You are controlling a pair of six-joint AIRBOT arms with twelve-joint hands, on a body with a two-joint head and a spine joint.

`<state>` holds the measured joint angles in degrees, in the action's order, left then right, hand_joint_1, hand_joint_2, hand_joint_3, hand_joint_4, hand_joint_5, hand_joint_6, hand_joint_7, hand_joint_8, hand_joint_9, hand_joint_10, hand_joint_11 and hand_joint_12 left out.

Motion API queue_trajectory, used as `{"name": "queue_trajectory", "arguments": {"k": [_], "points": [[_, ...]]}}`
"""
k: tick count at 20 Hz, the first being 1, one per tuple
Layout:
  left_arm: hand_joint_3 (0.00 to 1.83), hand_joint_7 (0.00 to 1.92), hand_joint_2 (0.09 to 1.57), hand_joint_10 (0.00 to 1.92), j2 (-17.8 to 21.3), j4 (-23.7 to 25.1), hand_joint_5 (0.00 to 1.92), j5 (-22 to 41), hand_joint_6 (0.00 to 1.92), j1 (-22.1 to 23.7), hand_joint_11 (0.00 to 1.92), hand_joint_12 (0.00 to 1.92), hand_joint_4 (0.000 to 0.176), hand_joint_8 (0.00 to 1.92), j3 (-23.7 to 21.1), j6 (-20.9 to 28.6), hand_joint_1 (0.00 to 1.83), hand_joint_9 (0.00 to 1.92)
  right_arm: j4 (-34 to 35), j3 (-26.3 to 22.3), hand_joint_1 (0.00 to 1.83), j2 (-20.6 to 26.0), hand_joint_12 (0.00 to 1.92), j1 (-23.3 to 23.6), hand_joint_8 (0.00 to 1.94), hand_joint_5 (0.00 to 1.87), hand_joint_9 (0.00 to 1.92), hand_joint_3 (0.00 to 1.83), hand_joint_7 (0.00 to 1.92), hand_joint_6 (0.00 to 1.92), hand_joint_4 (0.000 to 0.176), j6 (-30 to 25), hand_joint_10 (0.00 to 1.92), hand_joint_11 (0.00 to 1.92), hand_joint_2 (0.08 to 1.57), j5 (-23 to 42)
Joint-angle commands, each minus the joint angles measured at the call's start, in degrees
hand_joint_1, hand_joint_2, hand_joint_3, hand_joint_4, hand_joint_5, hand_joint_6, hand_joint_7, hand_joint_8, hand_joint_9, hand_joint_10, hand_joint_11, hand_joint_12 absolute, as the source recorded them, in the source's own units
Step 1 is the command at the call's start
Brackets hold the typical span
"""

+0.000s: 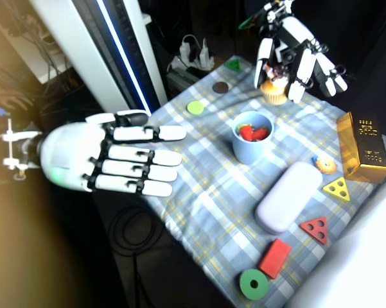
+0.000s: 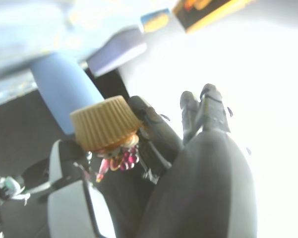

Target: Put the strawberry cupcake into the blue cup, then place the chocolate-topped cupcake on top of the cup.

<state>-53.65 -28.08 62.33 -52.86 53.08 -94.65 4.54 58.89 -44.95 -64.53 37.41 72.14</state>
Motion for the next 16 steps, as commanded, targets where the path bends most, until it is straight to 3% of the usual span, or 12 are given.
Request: {"name": "queue_trajectory", "arguments": {"k": [1, 6, 7, 8, 9, 10, 11, 12, 13, 14, 15, 16], "points": [[0.00, 0.95, 0.93, 0.00, 0.45, 2.62, 0.94, 6.62, 0.00, 1.48, 0.00, 0.00, 0.094, 0.00, -0.08, 0.45, 1.01, 0.20, 1.50, 0.00, 0.46, 0.32, 0.00, 0.44, 0.00, 0.00, 0.00, 0.00, 0.00, 0.00, 0.111, -0.21, 0.00, 0.00, 0.79, 7.07], [0.00, 0.76, 0.89, 0.00, 0.04, 6.18, 0.92, 5.19, 0.00, 5.96, 0.00, 0.00, 0.080, 0.01, 0.45, 0.43, 1.04, 0.19, 1.53, -0.04, 0.52, 0.56, 0.00, 0.42, 0.00, 0.00, 0.00, 0.00, 0.00, 0.00, 0.128, -0.20, 0.00, 0.00, 0.78, 7.03], [0.00, 0.78, 0.89, 0.00, -0.23, 6.49, 0.90, 5.11, 0.00, 6.49, 0.00, 0.00, 0.082, 0.01, 0.65, 0.43, 1.06, 0.19, 1.53, -0.04, 0.51, 0.61, 0.00, 0.42, 0.00, 0.00, 0.00, 0.00, 0.00, 0.00, 0.163, -0.20, 0.00, 0.00, 0.77, 7.03], [0.00, 0.48, 0.87, 0.00, -0.72, 6.92, 0.92, 5.02, 0.01, 7.18, 0.00, 0.00, 0.105, 0.00, 0.98, 0.43, 1.04, 0.13, 1.54, -0.04, 0.48, 0.62, 0.01, 0.42, 0.00, 0.00, 0.00, 0.00, 0.00, 0.00, 0.139, -0.20, 0.00, 0.01, 0.77, 7.05], [0.00, 0.43, 0.96, 0.00, -1.09, 7.09, 1.22, 4.79, 0.33, 7.57, 0.00, 0.00, 0.162, 0.00, 1.27, 0.43, 1.09, 0.12, 1.54, -0.04, 0.47, 0.62, 0.00, 0.42, 0.00, 0.00, 0.00, 0.00, 0.00, 0.00, 0.144, -0.20, 0.00, 0.00, 0.78, 7.06], [0.00, 0.43, 0.96, 0.00, -1.60, 7.29, 1.22, 4.41, 0.33, 8.07, 0.00, 0.00, 0.162, 0.00, 1.69, 0.43, 1.09, 0.12, 1.54, -0.04, 0.47, 0.62, 0.00, 0.43, 0.00, 0.00, 0.00, 0.00, 0.00, 0.00, 0.144, -0.20, 0.00, 0.00, 0.78, 7.07], [0.00, 0.31, 0.86, 0.00, -2.63, 7.84, 1.00, 3.45, 0.04, 9.05, 0.00, 0.00, 0.066, 0.00, 2.50, 0.43, 1.10, 0.01, 1.53, -0.03, 0.44, 0.62, 0.00, 0.43, 0.00, 0.00, 0.00, 0.00, 0.00, 0.00, 0.133, -0.20, 0.00, 0.00, 0.78, 7.08], [0.00, 0.31, 0.86, 0.00, -3.36, 8.38, 1.00, 2.75, 0.04, 9.73, 0.00, 0.00, 0.066, 0.00, 3.03, 0.43, 1.10, 0.01, 1.53, -0.03, 0.44, 0.64, 0.00, 0.43, 0.00, 0.00, 0.00, 0.00, 0.00, 0.00, 0.133, -0.20, 0.00, 0.00, 0.78, 7.09], [0.01, 0.26, 0.89, 0.00, -4.12, 8.81, 0.91, 2.09, 0.01, 10.45, 0.00, 0.00, 0.112, 0.00, 3.57, 0.43, 1.14, 0.00, 1.52, -0.03, 0.41, 0.66, 0.00, 0.43, 0.00, 0.00, 0.00, 0.00, 0.00, 0.00, 0.147, -0.20, 0.00, 0.00, 0.77, 7.11], [0.01, 0.26, 0.92, 0.00, -4.70, 9.12, 0.95, 1.67, 0.01, 10.96, 0.00, 0.00, 0.071, 0.00, 3.93, 0.43, 1.15, 0.00, 1.52, -0.03, 0.44, 0.67, 0.00, 0.43, 0.00, 0.00, 0.00, 0.00, 0.00, 0.00, 0.129, -0.20, 0.00, 0.00, 0.77, 7.14], [0.01, 0.21, 1.04, 0.00, -5.33, 9.44, 0.90, 1.31, 0.00, 11.48, 0.00, 0.00, 0.137, 0.00, 4.37, 0.43, 0.95, 0.00, 1.52, -0.04, 0.42, 0.68, 0.00, 0.43, 0.00, 0.00, 0.00, 0.00, 0.00, 0.00, 0.099, -0.20, 0.00, 0.00, 0.78, 7.18], [0.00, 0.24, 1.03, 0.00, -6.04, 9.64, 0.90, 1.06, 0.00, 12.11, 0.00, 0.00, 0.106, 0.01, 4.86, 0.43, 0.82, 0.00, 1.52, -0.04, 0.42, 0.68, 0.00, 0.43, 0.00, 0.00, 0.00, 0.01, 0.00, 0.00, 0.079, -0.20, 0.00, 0.00, 0.80, 7.20]]}}
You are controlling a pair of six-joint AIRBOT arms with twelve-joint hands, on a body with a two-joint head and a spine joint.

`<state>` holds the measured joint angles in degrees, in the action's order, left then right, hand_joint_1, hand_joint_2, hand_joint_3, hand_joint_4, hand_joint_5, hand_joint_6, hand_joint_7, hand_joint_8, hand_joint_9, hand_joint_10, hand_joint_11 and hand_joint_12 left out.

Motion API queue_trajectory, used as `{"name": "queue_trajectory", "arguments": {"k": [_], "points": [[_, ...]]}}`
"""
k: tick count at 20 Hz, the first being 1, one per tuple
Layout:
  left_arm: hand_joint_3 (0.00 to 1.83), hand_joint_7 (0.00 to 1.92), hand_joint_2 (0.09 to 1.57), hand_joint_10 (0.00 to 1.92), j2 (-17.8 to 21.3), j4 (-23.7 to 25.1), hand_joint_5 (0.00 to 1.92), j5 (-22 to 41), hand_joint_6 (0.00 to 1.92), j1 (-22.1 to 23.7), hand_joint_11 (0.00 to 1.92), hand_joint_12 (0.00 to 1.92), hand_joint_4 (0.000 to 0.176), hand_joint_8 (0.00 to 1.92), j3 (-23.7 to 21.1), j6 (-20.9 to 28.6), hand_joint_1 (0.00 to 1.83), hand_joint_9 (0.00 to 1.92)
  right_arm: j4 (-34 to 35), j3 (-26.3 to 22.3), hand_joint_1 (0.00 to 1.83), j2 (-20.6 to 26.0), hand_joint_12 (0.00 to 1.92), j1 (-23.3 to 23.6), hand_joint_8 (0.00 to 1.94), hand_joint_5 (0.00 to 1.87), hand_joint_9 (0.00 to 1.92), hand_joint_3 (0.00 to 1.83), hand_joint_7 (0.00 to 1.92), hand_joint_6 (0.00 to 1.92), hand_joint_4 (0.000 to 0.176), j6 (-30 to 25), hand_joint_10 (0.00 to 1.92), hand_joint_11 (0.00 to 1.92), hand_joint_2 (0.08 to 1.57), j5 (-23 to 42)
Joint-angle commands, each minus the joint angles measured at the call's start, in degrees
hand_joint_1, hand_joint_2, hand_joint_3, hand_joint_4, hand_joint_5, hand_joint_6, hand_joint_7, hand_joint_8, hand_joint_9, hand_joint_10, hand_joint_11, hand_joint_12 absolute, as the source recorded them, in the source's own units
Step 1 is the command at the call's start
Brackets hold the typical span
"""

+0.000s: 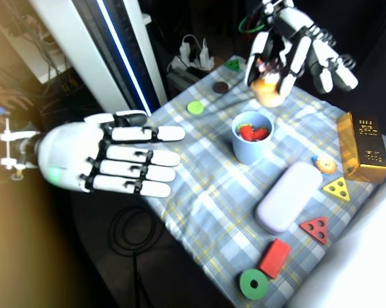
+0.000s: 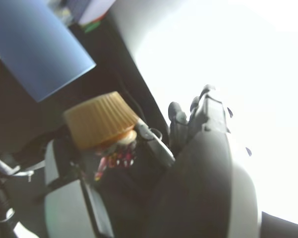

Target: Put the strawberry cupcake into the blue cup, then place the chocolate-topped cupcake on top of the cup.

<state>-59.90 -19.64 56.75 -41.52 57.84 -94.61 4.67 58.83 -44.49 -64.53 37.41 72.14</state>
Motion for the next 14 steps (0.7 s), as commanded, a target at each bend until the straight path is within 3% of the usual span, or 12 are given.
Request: {"name": "queue_trajectory", "arguments": {"k": [1, 2, 3, 4, 5, 6, 7, 10, 11, 12, 13, 14], "points": [[0.00, 0.30, 1.04, 0.00, -0.40, 1.32, 0.94, 6.53, 0.01, 1.28, 0.00, 0.00, 0.117, 0.01, 0.51, 0.40, 0.77, 0.04, 1.38, 0.02, 0.42, 0.23, 0.00, 0.43, 0.00, 0.00, 0.00, 0.01, 0.00, 0.00, 0.061, -0.20, 0.00, 0.00, 0.81, 7.26], [0.00, 0.39, 1.11, 0.02, -0.81, 1.42, 0.95, 6.51, 0.81, 1.67, 0.00, 0.00, 0.164, 0.03, 0.78, 0.40, 0.94, 0.08, 1.37, 0.02, 0.44, 0.25, 0.00, 0.43, 0.00, 0.00, 0.00, 0.00, 0.00, 0.00, 0.072, -0.20, 0.00, 0.00, 0.79, 7.28], [0.01, 0.41, 1.15, 0.02, -1.11, 1.68, 0.89, 6.48, 1.07, 2.07, 0.00, 0.00, 0.174, 0.02, 0.99, 0.40, 0.95, 0.12, 1.34, 0.02, 0.48, 0.30, 0.00, 0.43, 0.00, 0.00, 0.00, 0.00, 0.00, 0.00, 0.072, -0.20, 0.00, 0.00, 0.78, 7.29], [0.01, 0.38, 1.17, 0.01, -1.35, 1.87, 0.85, 6.39, 1.17, 2.38, 0.00, 0.00, 0.176, 0.00, 1.22, 0.40, 0.94, 0.12, 1.32, 0.01, 0.52, 0.34, 0.00, 0.44, 0.00, 0.00, 0.00, 0.00, 0.00, 0.00, 0.100, -0.20, 0.00, 0.00, 0.78, 7.34], [0.00, 0.43, 1.18, 0.00, -1.63, 1.93, 0.83, 6.39, 1.20, 2.65, 0.00, 0.00, 0.176, 0.01, 1.40, 0.40, 0.94, 0.10, 1.29, 0.00, 0.52, 0.39, 0.00, 0.44, 0.00, 0.00, 0.00, 0.01, 0.00, 0.00, 0.104, -0.20, 0.00, 0.00, 0.80, 7.46], [0.00, 0.46, 1.13, 0.00, -1.71, 1.95, 0.93, 6.39, 1.04, 2.75, 0.00, 0.00, 0.176, 0.01, 1.50, 0.40, 0.99, 0.12, 1.26, -0.02, 0.45, 0.39, 0.00, 0.44, 0.00, 0.00, 0.00, 0.01, 0.00, 0.00, 0.082, -0.20, 0.00, 0.00, 0.81, 7.54], [0.00, 0.54, 1.11, 0.01, -1.97, 1.88, 0.98, 6.39, 0.97, 2.83, 0.00, 0.00, 0.176, 0.02, 1.72, 0.40, 1.01, 0.15, 1.25, -0.09, 0.43, 0.39, 0.00, 0.44, 0.00, 0.00, 0.00, 0.00, 0.00, 0.00, 0.085, -0.20, 0.00, 0.00, 0.80, 7.69], [0.00, 0.41, 1.09, 0.00, -2.63, 1.37, 1.00, 6.40, 0.94, 2.79, 0.00, 0.00, 0.176, 0.00, 2.16, 0.40, 1.02, 0.09, 1.18, -0.28, 0.48, 0.50, 0.00, 0.43, 0.00, 0.00, 0.00, 0.00, 0.00, 0.00, 0.092, -0.20, 0.00, 0.00, 0.79, 7.79], [0.00, 0.38, 1.10, 0.00, -2.80, 1.18, 0.98, 6.46, 0.97, 2.75, 0.00, 0.00, 0.176, 0.00, 2.29, 0.41, 1.01, 0.06, 1.13, -0.31, 0.49, 0.53, 0.00, 0.43, 0.00, 0.00, 0.00, 0.00, 0.00, 0.00, 0.112, -0.20, 0.00, 0.00, 0.78, 7.79], [0.00, 0.38, 1.01, 0.00, -2.90, 1.01, 0.86, 6.59, 0.43, 2.75, 0.00, 0.00, 0.176, 0.00, 2.36, 0.41, 0.93, 0.04, 1.09, -0.36, 0.47, 0.56, 0.00, 0.43, 0.00, 0.00, 0.00, 0.00, 0.00, 0.00, 0.106, -0.21, 0.00, 0.00, 0.78, 7.79], [0.00, 0.35, 0.97, 0.00, -2.91, 1.01, 0.88, 6.67, 0.17, 2.79, 0.00, 0.00, 0.176, 0.01, 2.37, 0.41, 0.93, 0.03, 1.09, -0.37, 0.48, 0.57, 0.00, 0.43, 0.00, 0.00, 0.00, 0.00, 0.00, 0.00, 0.109, -0.21, 0.00, 0.00, 0.79, 7.79], [0.00, 0.32, 0.96, 0.00, -2.94, 1.01, 0.89, 6.77, 0.06, 2.91, 0.00, 0.00, 0.176, 0.00, 2.41, 0.41, 0.96, 0.00, 1.06, -0.40, 0.50, 0.60, 0.00, 0.43, 0.00, 0.00, 0.00, 0.00, 0.00, 0.00, 0.104, -0.21, 0.00, 0.00, 0.80, 7.79]]}}
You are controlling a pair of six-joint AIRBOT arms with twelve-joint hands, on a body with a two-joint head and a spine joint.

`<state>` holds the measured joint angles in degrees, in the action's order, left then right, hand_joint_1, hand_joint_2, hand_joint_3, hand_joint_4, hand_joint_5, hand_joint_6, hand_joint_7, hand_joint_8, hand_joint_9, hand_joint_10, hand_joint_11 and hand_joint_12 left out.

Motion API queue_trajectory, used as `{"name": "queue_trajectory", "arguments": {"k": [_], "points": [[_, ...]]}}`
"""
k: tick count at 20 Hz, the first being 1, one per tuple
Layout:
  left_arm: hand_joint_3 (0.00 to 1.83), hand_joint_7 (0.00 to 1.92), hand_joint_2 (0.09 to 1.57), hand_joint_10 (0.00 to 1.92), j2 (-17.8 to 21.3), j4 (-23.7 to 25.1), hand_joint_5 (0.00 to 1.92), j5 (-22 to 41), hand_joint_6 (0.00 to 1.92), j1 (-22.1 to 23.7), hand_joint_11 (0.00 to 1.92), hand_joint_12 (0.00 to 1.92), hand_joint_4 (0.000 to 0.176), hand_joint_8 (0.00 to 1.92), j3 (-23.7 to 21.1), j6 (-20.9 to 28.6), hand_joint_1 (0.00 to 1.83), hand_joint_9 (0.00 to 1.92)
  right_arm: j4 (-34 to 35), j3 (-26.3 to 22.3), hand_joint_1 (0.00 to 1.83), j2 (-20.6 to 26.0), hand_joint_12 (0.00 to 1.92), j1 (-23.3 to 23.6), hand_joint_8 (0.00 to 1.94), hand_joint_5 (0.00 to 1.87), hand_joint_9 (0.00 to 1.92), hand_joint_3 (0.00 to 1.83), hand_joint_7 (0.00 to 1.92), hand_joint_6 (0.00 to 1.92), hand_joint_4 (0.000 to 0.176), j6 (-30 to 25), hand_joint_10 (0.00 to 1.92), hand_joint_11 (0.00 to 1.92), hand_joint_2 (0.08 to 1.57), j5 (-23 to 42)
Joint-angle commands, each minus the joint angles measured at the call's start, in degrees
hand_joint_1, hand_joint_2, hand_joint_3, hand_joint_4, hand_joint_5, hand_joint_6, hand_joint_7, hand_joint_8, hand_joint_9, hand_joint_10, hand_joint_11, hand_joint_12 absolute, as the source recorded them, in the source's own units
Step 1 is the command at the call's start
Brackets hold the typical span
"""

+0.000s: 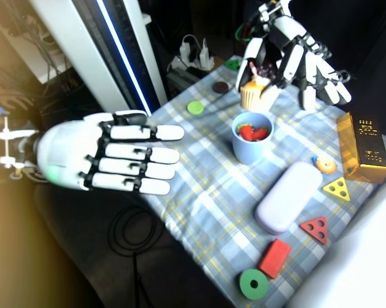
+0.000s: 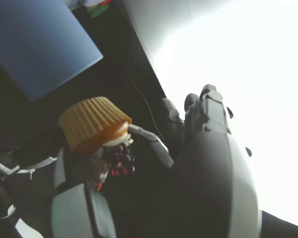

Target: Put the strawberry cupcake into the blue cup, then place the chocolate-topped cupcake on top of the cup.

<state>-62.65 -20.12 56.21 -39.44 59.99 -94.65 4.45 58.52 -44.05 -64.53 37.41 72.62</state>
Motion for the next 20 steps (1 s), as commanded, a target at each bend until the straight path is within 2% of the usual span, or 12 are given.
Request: {"name": "queue_trajectory", "arguments": {"k": [1, 2, 4, 5, 7, 10, 11, 12, 17, 18, 19, 20], "points": [[0.00, 0.29, 0.96, 0.00, -0.19, 1.51, 0.90, 7.44, 0.04, 0.98, 0.00, 0.00, 0.176, 0.00, 0.29, 0.45, 0.97, 0.00, 1.26, -0.10, 0.50, 0.16, 0.00, 0.43, 0.00, 0.00, 0.00, 0.00, 0.00, 0.00, 0.110, -0.21, 0.00, 0.00, 0.79, 7.35], [0.00, 0.30, 1.05, 0.00, -0.19, 1.54, 1.02, 7.53, 0.68, 1.05, 0.00, 0.00, 0.176, 0.03, 0.30, 0.45, 1.03, 0.00, 1.26, -0.13, 0.50, 0.16, 0.00, 0.43, 0.00, 0.00, 0.00, 0.00, 0.00, 0.00, 0.121, -0.21, 0.00, 0.00, 0.80, 7.41], [0.01, 0.31, 1.12, 0.00, -0.19, 1.55, 0.94, 7.59, 1.02, 1.13, 0.00, 0.00, 0.176, 0.01, 0.29, 0.46, 1.00, 0.00, 1.25, -0.15, 0.52, 0.17, 0.00, 0.43, 0.00, 0.00, 0.00, 0.00, 0.00, 0.00, 0.128, -0.21, 0.00, 0.00, 0.79, 7.48], [0.00, 0.28, 1.02, 0.00, -0.19, 1.57, 0.83, 7.55, 0.42, 1.13, 0.00, 0.00, 0.176, 0.00, 0.28, 0.46, 0.97, 0.00, 1.25, -0.15, 0.52, 0.20, 0.00, 0.43, 0.00, 0.00, 0.00, 0.00, 0.00, 0.00, 0.138, -0.21, 0.00, 0.00, 0.79, 7.49], [0.00, 0.31, 0.92, 0.00, -0.23, 1.57, 0.86, 7.25, 0.05, 1.02, 0.00, 0.00, 0.175, 0.00, 0.23, 0.46, 0.97, 0.00, 1.24, -0.17, 0.50, 0.20, 0.00, 0.43, 0.00, 0.00, 0.00, 0.00, 0.00, 0.00, 0.123, -0.21, 0.00, 0.00, 0.79, 7.49], [0.01, 0.36, 0.97, 0.00, -0.26, 1.57, 0.89, 7.09, 0.01, 0.88, 0.00, 0.00, 0.176, 0.01, 0.21, 0.46, 0.93, 0.00, 1.24, -0.22, 0.53, 0.18, 0.00, 0.42, 0.00, 0.00, 0.00, 0.00, 0.00, 0.00, 0.126, -0.21, 0.00, 0.00, 0.76, 7.49], [0.00, 0.36, 0.97, 0.00, -0.02, 1.57, 0.87, 7.28, 0.01, 0.94, 0.00, 0.00, 0.176, 0.00, 0.07, 0.46, 0.92, 0.00, 1.23, -0.22, 0.54, 0.16, 0.00, 0.34, 0.00, 0.00, 0.00, 0.00, 0.00, 0.00, 0.105, -0.21, 0.00, 0.00, 0.76, 7.48], [0.00, 0.36, 0.97, 0.00, 0.04, 1.58, 0.87, 7.40, 0.01, 0.94, 0.00, 0.00, 0.176, 0.00, 0.00, 0.46, 0.92, 0.00, 1.23, -0.22, 0.54, 0.15, 0.00, 0.32, 0.00, 0.00, 0.00, 0.00, 0.00, 0.00, 0.105, -0.21, 0.00, 0.00, 0.76, 7.48], [0.00, 0.20, 0.98, 0.00, 1.76, 2.57, 0.96, 9.26, 0.02, 0.44, 0.00, 0.00, 0.176, 0.00, -1.70, 0.45, 0.64, 0.00, 1.24, -0.22, 0.51, 0.08, 0.00, 0.15, 0.00, 0.00, 0.00, 0.00, 0.00, 0.00, 0.139, -0.21, 0.00, 0.00, 0.79, 7.46], [0.00, 0.30, 0.93, 0.01, 2.37, 2.72, 0.65, 9.55, 0.00, 0.12, 0.00, 0.00, 0.176, 0.01, -2.15, 0.45, 0.43, 0.05, 1.25, -0.23, 0.51, -0.01, 0.00, 0.09, 0.00, 0.00, 0.00, 0.00, 0.00, 0.00, 0.140, -0.21, 0.00, 0.00, 0.78, 7.46], [0.02, 0.31, 1.00, 0.01, 3.24, 2.78, 0.47, 10.06, 0.00, -0.61, 0.00, 0.00, 0.085, 0.01, -2.82, 0.44, 0.14, 0.09, 1.27, -0.30, 0.51, -0.11, 0.00, 0.03, 0.00, 0.00, 0.00, 0.00, 0.00, 0.00, 0.132, -0.20, 0.00, 0.00, 0.78, 7.46], [0.00, 0.28, 0.93, 0.00, 4.23, 2.72, 0.47, 10.62, 0.01, -1.47, 0.00, 0.00, 0.043, 0.00, -3.50, 0.44, 0.22, 0.05, 1.38, -0.51, 0.51, -0.15, 0.00, 0.02, 0.00, 0.00, 0.00, 0.00, 0.00, 0.00, 0.106, -0.05, 0.00, 0.00, 0.79, 7.47]]}}
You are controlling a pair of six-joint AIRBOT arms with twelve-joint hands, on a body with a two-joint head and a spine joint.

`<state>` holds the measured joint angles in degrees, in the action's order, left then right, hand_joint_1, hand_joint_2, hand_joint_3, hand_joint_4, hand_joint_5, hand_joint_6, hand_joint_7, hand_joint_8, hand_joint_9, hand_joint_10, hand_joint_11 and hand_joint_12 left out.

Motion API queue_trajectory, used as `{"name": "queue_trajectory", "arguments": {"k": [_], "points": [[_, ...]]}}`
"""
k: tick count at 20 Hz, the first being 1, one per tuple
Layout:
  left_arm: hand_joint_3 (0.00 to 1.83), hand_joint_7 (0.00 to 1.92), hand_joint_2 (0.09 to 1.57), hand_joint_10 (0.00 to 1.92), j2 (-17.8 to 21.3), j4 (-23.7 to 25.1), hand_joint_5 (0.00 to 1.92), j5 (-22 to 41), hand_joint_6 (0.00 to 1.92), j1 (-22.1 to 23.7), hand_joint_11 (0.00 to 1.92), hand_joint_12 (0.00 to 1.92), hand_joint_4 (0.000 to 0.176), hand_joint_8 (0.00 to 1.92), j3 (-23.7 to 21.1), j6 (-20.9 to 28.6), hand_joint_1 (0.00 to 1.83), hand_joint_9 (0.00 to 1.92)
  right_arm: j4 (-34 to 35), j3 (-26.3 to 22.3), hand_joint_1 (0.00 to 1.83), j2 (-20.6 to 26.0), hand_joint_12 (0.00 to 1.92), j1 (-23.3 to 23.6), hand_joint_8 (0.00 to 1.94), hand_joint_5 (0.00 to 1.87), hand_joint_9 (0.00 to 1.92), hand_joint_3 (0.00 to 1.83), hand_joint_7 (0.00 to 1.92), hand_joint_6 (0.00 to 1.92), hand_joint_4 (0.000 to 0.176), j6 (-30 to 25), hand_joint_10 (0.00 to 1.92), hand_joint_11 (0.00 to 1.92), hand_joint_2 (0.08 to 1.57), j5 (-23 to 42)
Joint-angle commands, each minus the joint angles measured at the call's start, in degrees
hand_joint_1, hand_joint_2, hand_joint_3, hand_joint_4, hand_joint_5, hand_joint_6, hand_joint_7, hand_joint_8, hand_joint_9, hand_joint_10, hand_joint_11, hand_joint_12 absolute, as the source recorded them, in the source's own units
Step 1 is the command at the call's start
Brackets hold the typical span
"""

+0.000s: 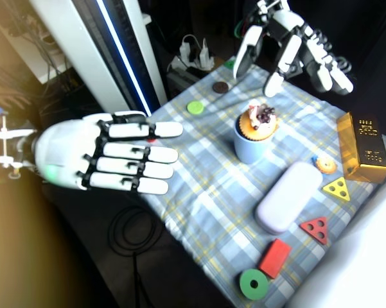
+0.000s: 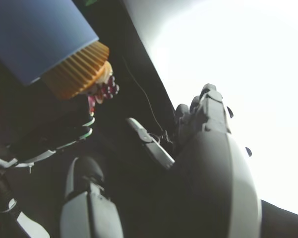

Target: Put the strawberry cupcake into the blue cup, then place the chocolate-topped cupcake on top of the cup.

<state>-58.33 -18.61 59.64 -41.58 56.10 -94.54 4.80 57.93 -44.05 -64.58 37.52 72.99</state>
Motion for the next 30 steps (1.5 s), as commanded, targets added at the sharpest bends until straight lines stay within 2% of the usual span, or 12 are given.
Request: {"name": "queue_trajectory", "arguments": {"k": [1, 2, 5, 7, 11, 13, 17, 23, 24, 26, 28, 30], "points": [[0.00, 0.18, 0.75, 0.00, 1.24, 0.66, 0.33, 7.93, 0.00, -0.38, 0.00, 0.00, 0.137, 0.00, -0.59, 0.33, 0.53, 0.01, 1.26, -0.33, 0.56, -0.04, 0.00, 0.06, 0.00, 0.00, 0.00, 0.01, 0.00, 0.00, 0.081, 0.25, 0.00, 0.00, 0.79, 7.11], [0.00, 0.11, 0.67, 0.00, 2.42, 0.02, 0.27, 8.60, 0.00, -1.46, 0.00, 0.00, 0.168, 0.00, -1.41, 0.32, 0.47, 0.00, 1.48, -0.76, 0.54, 0.09, 0.00, -0.01, 0.00, 0.00, 0.00, 0.00, 0.00, 0.00, 0.064, 0.37, 0.00, 0.00, 0.79, 7.45], [0.01, 0.15, 0.72, 0.00, 6.47, -3.36, 0.23, 10.96, 0.01, -6.08, 0.00, 0.00, 0.142, 0.02, -4.24, 0.02, 0.42, 0.00, 2.71, -2.29, 0.51, 0.04, 0.00, -2.06, 0.00, 0.00, 0.00, 0.00, 0.00, 0.00, 0.065, 0.62, 0.00, 0.00, 0.77, 10.38], [0.01, 0.20, 0.77, 0.00, 8.31, -7.05, 0.21, 13.38, 0.00, -10.00, 0.00, 0.00, 0.080, 0.01, -6.62, -2.92, 0.22, 0.00, 5.28, -2.51, 0.38, -0.02, 0.00, -4.71, 0.00, 0.00, 0.00, 0.01, 0.00, 0.00, 0.054, 1.92, 0.00, 0.00, 0.80, 12.07], [0.01, 0.31, 0.90, 0.00, 8.95, -14.04, 0.21, 22.23, 0.00, -17.13, 0.00, 0.00, 0.059, 0.00, -10.94, -9.28, 0.00, 0.03, 10.73, -6.46, 0.02, 0.65, 0.00, -10.50, 0.00, 0.00, 0.00, 0.01, 0.00, 0.00, 0.011, 9.73, 0.00, 0.00, 0.89, 17.57], [0.01, 0.25, 0.91, 0.00, 8.31, -17.98, 0.20, 29.96, 0.00, -22.07, 0.00, 0.00, 0.093, 0.00, -12.84, -9.24, 0.00, 0.02, 16.22, -6.87, 0.00, -0.82, 0.00, -16.85, 0.00, 0.00, 0.00, 0.01, 0.00, 0.00, 0.000, 9.99, 0.00, 0.00, 0.90, 24.44], [0.00, 0.22, 0.89, 0.00, 7.43, -21.13, 0.21, 36.77, 0.01, -26.20, 0.00, 0.00, 0.099, 0.00, -14.68, -9.24, 0.00, 0.00, 20.78, -8.12, 0.00, -2.61, 0.00, -19.72, 0.00, 0.00, 0.00, 0.00, 0.00, 0.00, 0.062, 10.59, 0.00, 0.00, 0.86, 27.96], [0.00, 0.18, 0.88, 0.01, 4.48, -23.73, 0.17, 39.73, 0.00, -28.31, 0.00, 0.00, 0.094, 0.00, -15.04, -11.67, 0.00, 0.02, 21.80, -6.43, 0.00, -7.33, 0.00, -18.35, 0.00, 0.00, 0.00, 0.03, 0.00, 0.00, 0.000, 12.12, 0.00, 0.00, 0.95, 27.96], [0.00, 0.16, 0.89, 0.00, 4.18, -23.79, 0.14, 39.73, 0.00, -28.27, 0.00, 0.00, 0.069, 0.00, -15.07, -12.83, 0.00, 0.00, 21.80, -5.91, 0.00, -8.42, 0.00, -17.76, 0.00, 0.00, 0.00, 0.02, 0.00, 0.00, 0.000, 12.12, 0.00, 0.00, 0.95, 27.96], [0.00, 0.18, 0.87, 0.01, 3.93, -23.85, 0.17, 39.73, 0.01, -28.26, 0.00, 0.00, 0.073, 0.01, -15.01, -13.19, 0.00, 0.02, 21.79, -5.16, 0.00, -9.83, 0.00, -16.98, 0.00, 0.00, 0.00, 0.02, 0.00, 0.00, 0.001, 12.12, 0.00, 0.00, 0.96, 27.96], [0.00, 0.19, 0.89, 0.02, 3.36, -23.93, 0.18, 39.73, 0.01, -28.18, 0.00, 0.00, 0.045, 0.01, -14.75, -12.80, 0.00, 0.05, 21.78, -3.96, 0.00, -11.74, 0.00, -16.07, 0.00, 0.00, 0.00, 0.02, 0.00, 0.00, 0.055, 12.11, 0.00, 0.00, 0.97, 27.96], [0.00, 0.20, 0.87, 0.00, 2.99, -24.00, 0.19, 39.74, 0.00, -27.91, 0.00, 0.00, 0.077, 0.00, -14.49, -12.54, 0.00, 0.07, 21.79, -2.81, 0.00, -12.72, 0.00, -15.67, 0.00, 0.00, 0.00, 0.01, 0.00, 0.00, 0.039, 12.11, 0.00, 0.00, 0.95, 27.96]]}}
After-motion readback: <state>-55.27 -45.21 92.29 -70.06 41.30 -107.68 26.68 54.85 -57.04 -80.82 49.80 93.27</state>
